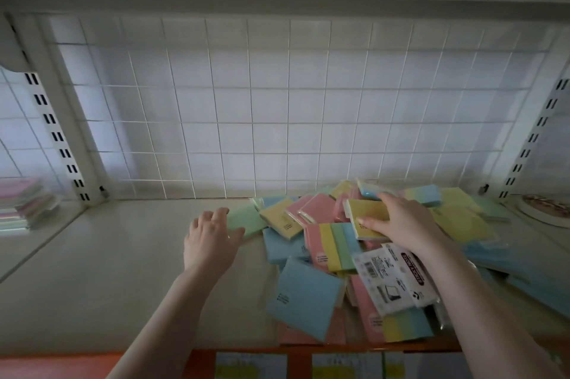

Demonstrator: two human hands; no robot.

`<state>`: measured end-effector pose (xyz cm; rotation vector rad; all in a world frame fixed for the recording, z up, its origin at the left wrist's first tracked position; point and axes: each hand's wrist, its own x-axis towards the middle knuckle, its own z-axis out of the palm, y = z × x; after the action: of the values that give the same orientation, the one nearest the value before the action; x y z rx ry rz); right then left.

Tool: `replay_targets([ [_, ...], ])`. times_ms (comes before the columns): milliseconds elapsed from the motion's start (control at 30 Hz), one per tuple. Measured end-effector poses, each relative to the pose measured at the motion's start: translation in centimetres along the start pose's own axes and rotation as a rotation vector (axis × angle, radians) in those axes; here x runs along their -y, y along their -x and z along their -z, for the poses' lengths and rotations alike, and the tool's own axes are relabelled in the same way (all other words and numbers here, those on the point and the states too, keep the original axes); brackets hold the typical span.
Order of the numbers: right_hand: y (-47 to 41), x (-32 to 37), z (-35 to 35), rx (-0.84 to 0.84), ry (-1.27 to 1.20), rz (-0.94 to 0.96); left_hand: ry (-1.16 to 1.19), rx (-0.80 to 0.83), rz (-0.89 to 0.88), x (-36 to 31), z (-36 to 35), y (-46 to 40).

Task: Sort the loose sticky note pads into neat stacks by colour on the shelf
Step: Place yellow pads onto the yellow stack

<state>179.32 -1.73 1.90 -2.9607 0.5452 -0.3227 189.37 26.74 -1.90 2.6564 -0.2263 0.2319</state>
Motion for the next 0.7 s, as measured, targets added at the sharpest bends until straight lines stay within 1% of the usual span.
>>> replay_targets([
  [100, 0.0, 0.0, -0.4, -0.063, -0.095, -0.018, -0.037, 0.074, 0.029, 0.3, -0.5, -0.3],
  [200, 0.1, 0.2, -0.5, -0.121, -0.249, 0.003, -0.043, 0.078, 0.012, 0.3, -0.8, -0.6],
  [267, 0.0, 0.3, -0.4, -0.106, -0.226, 0.000, -0.021, 0.075, 0.031, 0.3, -0.9, -0.8],
  [367, -0.1, 0.4, 0.0, -0.041, -0.091, -0.020, 0.003, 0.095, 0.049, 0.3, -1.3, -1.0],
  [400, -0.1, 0.4, 0.0, -0.036, -0.098, -0.021, -0.002, 0.106, 0.039, 0.3, -1.5, -1.1],
  [467, -0.1, 0.7, 0.2, -0.045, -0.198, -0.017, -0.003, 0.135, 0.036, 0.3, -1.5, -1.3],
  [533, -0.2, 1.2, 0.2, -0.071, -0.312, -0.015, 0.057, 0.161, 0.083, 0.4, -1.1, -1.8],
  [600, -0.3, 1.8, 0.2, -0.102, -0.329, -0.014, 0.126, 0.203, 0.149, 0.5, -0.5, -2.6],
  [700, -0.5, 2.8, 0.3, -0.168, -0.306, 0.039, 0.130, 0.252, 0.209, 0.7, 0.2, -3.4],
])
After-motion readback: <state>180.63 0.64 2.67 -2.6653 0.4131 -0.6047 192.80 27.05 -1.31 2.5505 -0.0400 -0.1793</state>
